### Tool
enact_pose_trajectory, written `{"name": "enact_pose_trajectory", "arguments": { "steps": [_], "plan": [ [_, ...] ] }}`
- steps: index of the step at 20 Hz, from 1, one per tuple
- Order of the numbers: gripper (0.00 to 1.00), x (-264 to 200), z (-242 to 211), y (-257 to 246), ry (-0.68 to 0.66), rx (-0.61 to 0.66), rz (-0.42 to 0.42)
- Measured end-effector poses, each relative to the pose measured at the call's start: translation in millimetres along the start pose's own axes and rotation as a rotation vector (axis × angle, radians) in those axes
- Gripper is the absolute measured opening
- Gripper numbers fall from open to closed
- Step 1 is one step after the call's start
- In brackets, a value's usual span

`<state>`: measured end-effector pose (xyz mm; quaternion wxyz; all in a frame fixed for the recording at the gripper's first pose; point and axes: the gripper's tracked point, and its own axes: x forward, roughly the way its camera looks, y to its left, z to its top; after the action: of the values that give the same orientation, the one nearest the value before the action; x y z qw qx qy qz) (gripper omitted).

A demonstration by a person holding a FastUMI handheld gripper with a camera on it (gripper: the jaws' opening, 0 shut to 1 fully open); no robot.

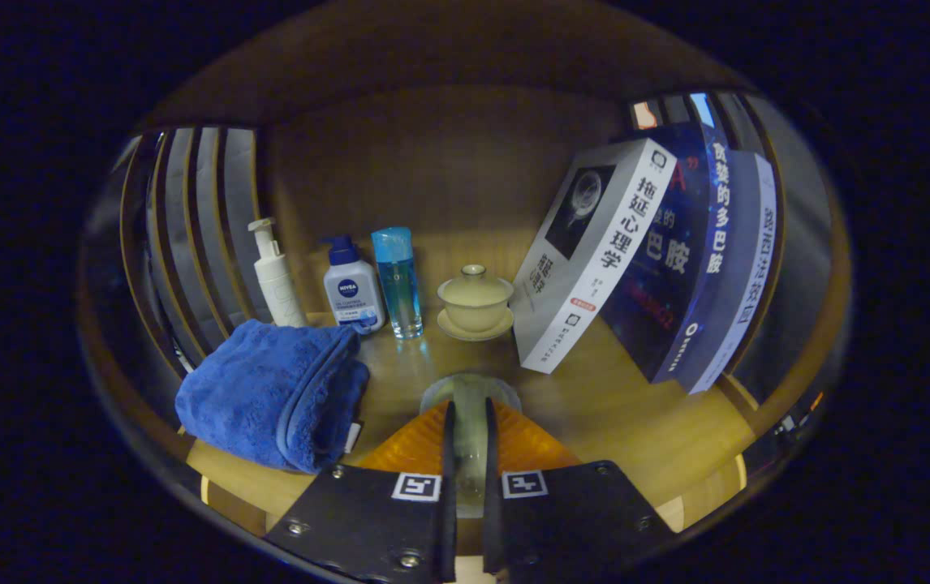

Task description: Pull open the drawer, take out the items inside it, and place them on the countertop above the cabinet.

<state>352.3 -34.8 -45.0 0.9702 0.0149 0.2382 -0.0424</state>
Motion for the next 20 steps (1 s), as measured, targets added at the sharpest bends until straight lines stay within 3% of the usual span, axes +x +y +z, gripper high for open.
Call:
{"name": "enact_pose_trajectory", "arguments": {
  "steps": [5, 9, 12, 16, 20],
  "plan": [
    [0.14, 16.4, 9.5, -7.9, -0.016, 0.069, -0.017],
    [0.24, 1.4, 11.0, -9.3, -0.034, 0.031, -0.040],
    [0.76, -27.0, 16.0, 4.6, -0.064, 0.021, -0.014],
    [0.98, -91.1, 15.6, 19.6, -0.100, 0.012, 0.035],
    [1.00, -176.9, 9.9, 17.9, -0.192, 0.009, 0.053]
  ]
}}
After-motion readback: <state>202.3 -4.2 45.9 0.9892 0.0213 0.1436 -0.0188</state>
